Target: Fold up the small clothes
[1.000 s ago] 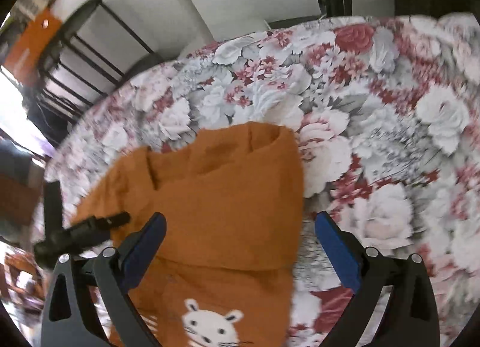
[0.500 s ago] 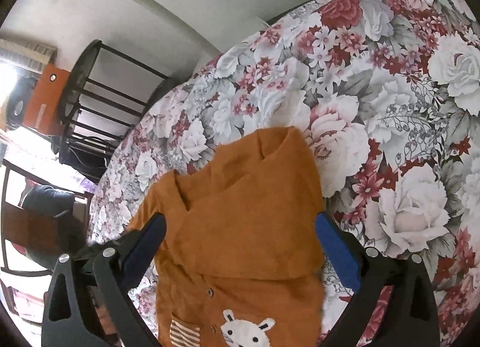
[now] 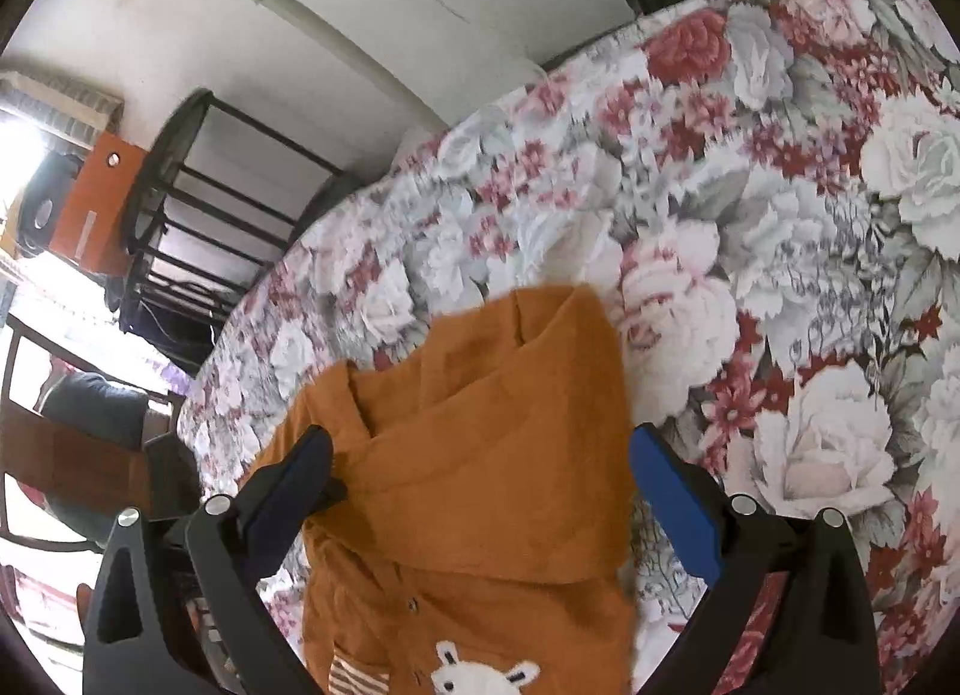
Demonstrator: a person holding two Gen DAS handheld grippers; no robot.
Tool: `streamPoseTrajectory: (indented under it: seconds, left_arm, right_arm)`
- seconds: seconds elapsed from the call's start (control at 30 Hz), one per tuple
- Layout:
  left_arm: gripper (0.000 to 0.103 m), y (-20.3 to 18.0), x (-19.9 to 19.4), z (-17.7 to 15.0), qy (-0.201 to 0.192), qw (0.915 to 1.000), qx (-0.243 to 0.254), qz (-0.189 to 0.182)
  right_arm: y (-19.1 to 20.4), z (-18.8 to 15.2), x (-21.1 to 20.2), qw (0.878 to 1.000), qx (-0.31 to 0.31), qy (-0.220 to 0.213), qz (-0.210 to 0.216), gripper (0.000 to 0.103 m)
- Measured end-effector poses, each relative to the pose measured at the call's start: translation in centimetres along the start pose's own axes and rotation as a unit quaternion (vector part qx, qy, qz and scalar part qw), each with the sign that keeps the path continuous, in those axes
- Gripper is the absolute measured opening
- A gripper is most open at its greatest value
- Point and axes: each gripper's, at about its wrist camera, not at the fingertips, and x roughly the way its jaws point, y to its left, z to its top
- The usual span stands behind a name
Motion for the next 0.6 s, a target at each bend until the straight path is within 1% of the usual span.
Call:
streamPoseTrajectory:
  seconds: [0.07, 0.1, 0.13, 0.17, 0.2, 0.23, 0.27, 0.3, 0.33, 0.37, 0.4, 0.43, 0.47, 0.5, 0.53, 0.57, 0.6]
  left_arm:
    - [0.011, 0.4, -2.0, 0.5, -0.042, 0.9987, 0.004, 0.028]
    - [0.011, 0.7, -2.4, 0.7, -0.048, 0.9983, 0.001, 0.034]
    - [0.011, 1.0, -2.3, 0.9, -0.042, 0.9984, 0.001, 0.036]
    - [0.012, 1.2, -1.6, 0.9, -0.027, 0.9989, -0.001, 0.038]
    - [0.014, 1.5, -0.8, 0.8, -0.012, 0.9986, -0.003, 0.051]
    - [0.023, 1.9, 0.2, 0.5, 0.006, 0.9965, 0.000, 0.083]
    - [0.024, 1.9, 0.7, 0.4, 0.011, 0.9950, 0.004, 0.099]
    - [0.024, 1.8, 0.8, 0.3, 0.010, 0.9943, 0.007, 0.106]
    - [0.025, 1.6, 0.7, 0.3, 0.007, 0.9939, 0.010, 0.110]
    - [0.028, 1.2, 0.4, 0.4, 0.004, 0.9931, 0.017, 0.116]
    - [0.032, 0.8, -0.2, 0.5, -0.005, 0.9921, 0.024, 0.123]
    - [0.041, 0.5, -0.7, 0.4, -0.016, 0.9909, 0.029, 0.130]
    - [0.051, 0.0, -1.6, 0.4, -0.034, 0.9890, 0.040, 0.139]
    - [0.056, -0.6, -2.6, 0.4, -0.053, 0.9874, 0.050, 0.141]
    - [0.062, -1.0, -3.5, 0.4, -0.069, 0.9861, 0.056, 0.140]
    - [0.067, -1.2, -4.0, 0.4, -0.080, 0.9851, 0.059, 0.140]
    - [0.070, -1.4, -4.7, 0.4, -0.091, 0.9839, 0.063, 0.140]
  right_arm:
    - [0.2, 0.2, -0.2, 1.000, -0.005, -0.015, 0.002, 0.100]
    - [0.3, 0.2, 0.0, 1.000, -0.008, -0.015, -0.002, 0.100]
    - [0.4, 0.2, 0.2, 1.000, -0.012, -0.014, -0.009, 0.100]
    - [0.4, 0.0, 0.6, 1.000, -0.017, -0.010, -0.019, 0.100]
    - [0.4, -0.1, 1.1, 0.999, -0.023, -0.005, -0.034, 0.100]
    - [0.5, -0.3, 1.4, 0.998, -0.031, -0.003, -0.050, 0.100]
    - [0.8, -0.6, 2.0, 0.994, -0.054, 0.003, -0.094, 0.100]
    - [1.0, -0.8, 2.7, 0.986, -0.082, 0.013, -0.143, 0.100]
    - [1.1, -1.1, 3.7, 0.973, -0.112, 0.027, -0.199, 0.100]
    - [0.7, -1.5, 4.9, 0.956, -0.139, 0.043, -0.255, 0.100]
    - [0.1, -1.8, 5.5, 0.949, -0.142, 0.052, -0.276, 0.100]
    - [-0.2, -1.8, 5.6, 0.950, -0.133, 0.052, -0.278, 0.100]
    - [0.1, -1.6, 5.0, 0.954, -0.126, 0.042, -0.269, 0.100]
    - [0.7, -1.5, 4.5, 0.954, -0.135, 0.030, -0.265, 0.099]
    - [1.6, -1.3, 3.8, 0.952, -0.151, 0.012, -0.268, 0.099]
    - [2.8, -1.4, 2.9, 0.946, -0.172, -0.010, -0.275, 0.099]
    - [3.5, -1.6, 2.4, 0.944, -0.182, -0.016, -0.274, 0.099]
